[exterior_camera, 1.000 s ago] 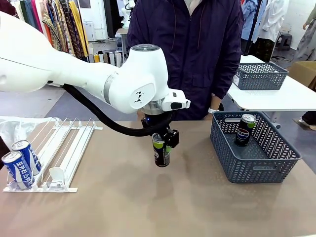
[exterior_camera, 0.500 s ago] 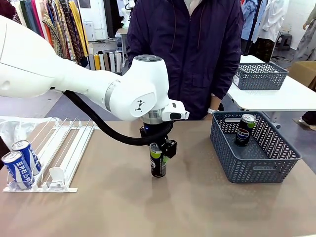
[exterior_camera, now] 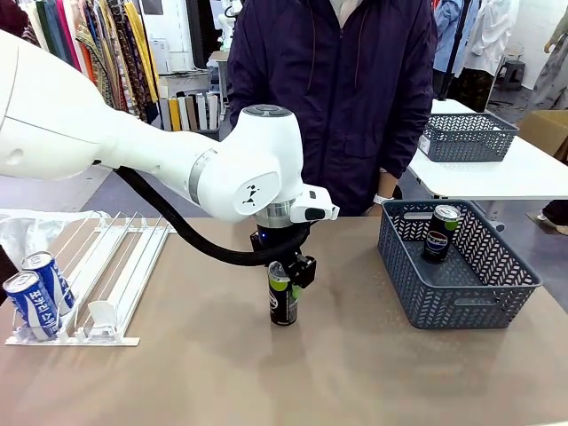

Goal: Retrieve and store the cans from the dispenser.
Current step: Pick up the last remaining can from one row of the Automatic Can Dispenser and place it in the middle of the table.

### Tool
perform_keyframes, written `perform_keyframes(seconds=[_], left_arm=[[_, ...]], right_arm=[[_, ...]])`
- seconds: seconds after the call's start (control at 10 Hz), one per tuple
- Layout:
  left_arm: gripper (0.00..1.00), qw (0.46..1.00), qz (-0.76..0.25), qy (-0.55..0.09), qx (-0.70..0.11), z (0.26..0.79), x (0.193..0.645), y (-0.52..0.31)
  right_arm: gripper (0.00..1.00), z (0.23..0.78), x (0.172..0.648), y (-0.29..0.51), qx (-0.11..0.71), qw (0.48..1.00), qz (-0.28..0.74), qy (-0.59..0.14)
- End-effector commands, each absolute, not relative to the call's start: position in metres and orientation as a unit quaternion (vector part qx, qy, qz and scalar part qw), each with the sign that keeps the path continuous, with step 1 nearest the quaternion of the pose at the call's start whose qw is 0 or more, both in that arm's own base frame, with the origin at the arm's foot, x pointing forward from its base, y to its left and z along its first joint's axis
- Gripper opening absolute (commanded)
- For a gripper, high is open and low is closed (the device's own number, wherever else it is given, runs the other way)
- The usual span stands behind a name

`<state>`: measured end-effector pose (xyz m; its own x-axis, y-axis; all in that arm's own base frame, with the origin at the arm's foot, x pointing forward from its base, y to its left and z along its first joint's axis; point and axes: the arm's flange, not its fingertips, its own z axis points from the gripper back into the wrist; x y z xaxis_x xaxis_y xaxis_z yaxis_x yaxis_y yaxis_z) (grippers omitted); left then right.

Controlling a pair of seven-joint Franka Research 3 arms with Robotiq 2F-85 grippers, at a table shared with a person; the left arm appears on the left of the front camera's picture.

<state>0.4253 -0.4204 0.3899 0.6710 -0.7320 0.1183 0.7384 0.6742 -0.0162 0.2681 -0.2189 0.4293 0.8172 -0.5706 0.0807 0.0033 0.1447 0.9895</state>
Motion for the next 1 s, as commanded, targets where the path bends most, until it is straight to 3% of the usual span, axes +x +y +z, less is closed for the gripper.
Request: perform_keyframes(seconds=[0.0, 0.2, 0.5, 0.7, 0.9], left_arm=[[1.00, 0.912, -0.404, -0.071, -0.021, 0.400, 0.422, -0.416], [1.00, 0.911, -0.402, -0.090, -0.028, 0.422, 0.419, -0.407], [1.00, 0.911, -0.378, -0.152, -0.062, 0.534, 0.401, -0.348], [1.00, 0.912, -0.348, -0.178, -0.126, 0.594, 0.398, -0.263], [1.00, 0.902, -0.289, -0.184, -0.262, 0.637, 0.384, -0.122]], right_arm=[[1.00, 0.432, 0.268, -0.219, 0.626, 0.719, -0.199, -0.227], [1.00, 0.432, 0.268, -0.219, 0.626, 0.719, -0.199, -0.227], [1.00, 0.432, 0.268, -0.219, 0.626, 0.719, -0.199, -0.227], [1.00, 0.432, 0.268, -0.219, 0.626, 0.719, -0.199, -0.227], [1.00, 0.432, 0.268, -0.219, 0.626, 0.719, -0.199, -0.227]])
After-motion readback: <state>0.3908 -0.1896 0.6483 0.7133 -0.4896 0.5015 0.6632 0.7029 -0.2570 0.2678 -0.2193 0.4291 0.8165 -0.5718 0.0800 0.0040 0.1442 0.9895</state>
